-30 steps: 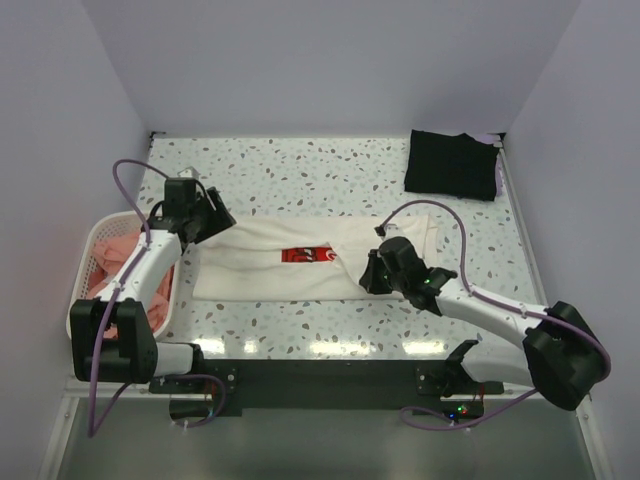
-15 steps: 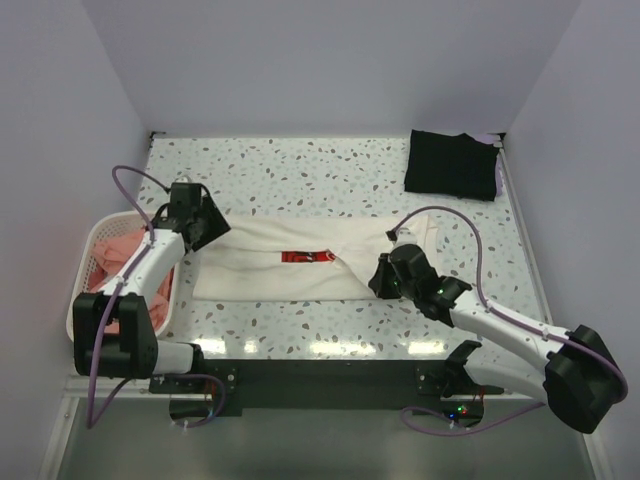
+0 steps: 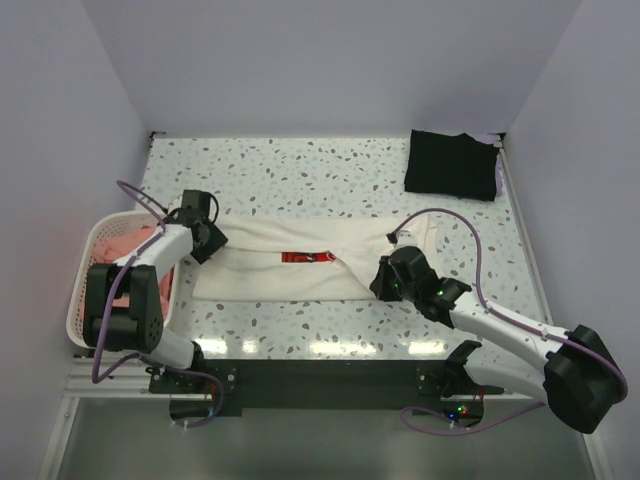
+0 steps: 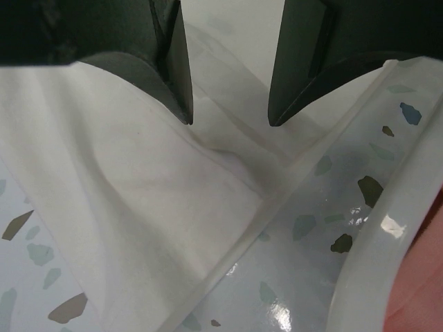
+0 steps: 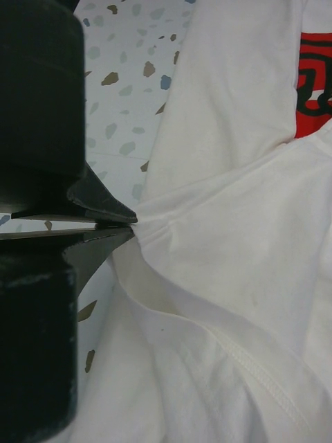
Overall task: Fold and stack the t-shirts
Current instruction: Fold the tshirt
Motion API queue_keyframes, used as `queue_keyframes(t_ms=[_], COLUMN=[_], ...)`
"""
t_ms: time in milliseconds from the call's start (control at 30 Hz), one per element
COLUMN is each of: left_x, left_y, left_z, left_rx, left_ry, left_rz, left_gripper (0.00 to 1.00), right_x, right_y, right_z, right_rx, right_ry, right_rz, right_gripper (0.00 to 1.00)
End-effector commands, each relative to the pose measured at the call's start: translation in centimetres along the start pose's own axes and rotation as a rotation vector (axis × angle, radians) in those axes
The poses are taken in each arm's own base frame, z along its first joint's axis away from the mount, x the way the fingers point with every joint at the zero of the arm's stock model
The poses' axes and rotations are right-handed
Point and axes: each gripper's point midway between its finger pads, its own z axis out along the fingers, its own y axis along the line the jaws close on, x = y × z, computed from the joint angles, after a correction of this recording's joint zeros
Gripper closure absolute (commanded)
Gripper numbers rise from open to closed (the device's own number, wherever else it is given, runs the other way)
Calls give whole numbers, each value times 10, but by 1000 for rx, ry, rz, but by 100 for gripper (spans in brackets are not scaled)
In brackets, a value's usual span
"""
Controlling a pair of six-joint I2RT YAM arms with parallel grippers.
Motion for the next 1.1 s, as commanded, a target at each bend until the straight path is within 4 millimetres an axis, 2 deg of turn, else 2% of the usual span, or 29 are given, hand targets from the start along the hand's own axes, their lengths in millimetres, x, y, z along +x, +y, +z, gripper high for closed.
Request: queue_keyframes(t_ms=[0,133,367,800,933,1067], left_x=[-13,-17,-29,-29,-29,-27], left_y=[-9,-11,-21,-29,-27,-26], left_z=[8,16,12,3,-1,-2], left_rx=[-4,-30,1,82,94,106], left_ry=[-55,-61,-90,-104,-115,-123], left_rz=[-62,-83,-94,-81,-80,-79], left_gripper=[51,55,59,64,64,58], right_x=[-1,1,2,3,3,4], right_y=[1,-1,-1,0,-1,-1], right_z=[-1,0,-2,1,2,3], right_rx=[-11,-6,-7,-12,-14,-13], right_ry=[-19,-13,-14,-8,-10,-6], right_rz=[-10,-16,-20,-25,-19,-20], right_gripper=[90,90,90,90,90,90])
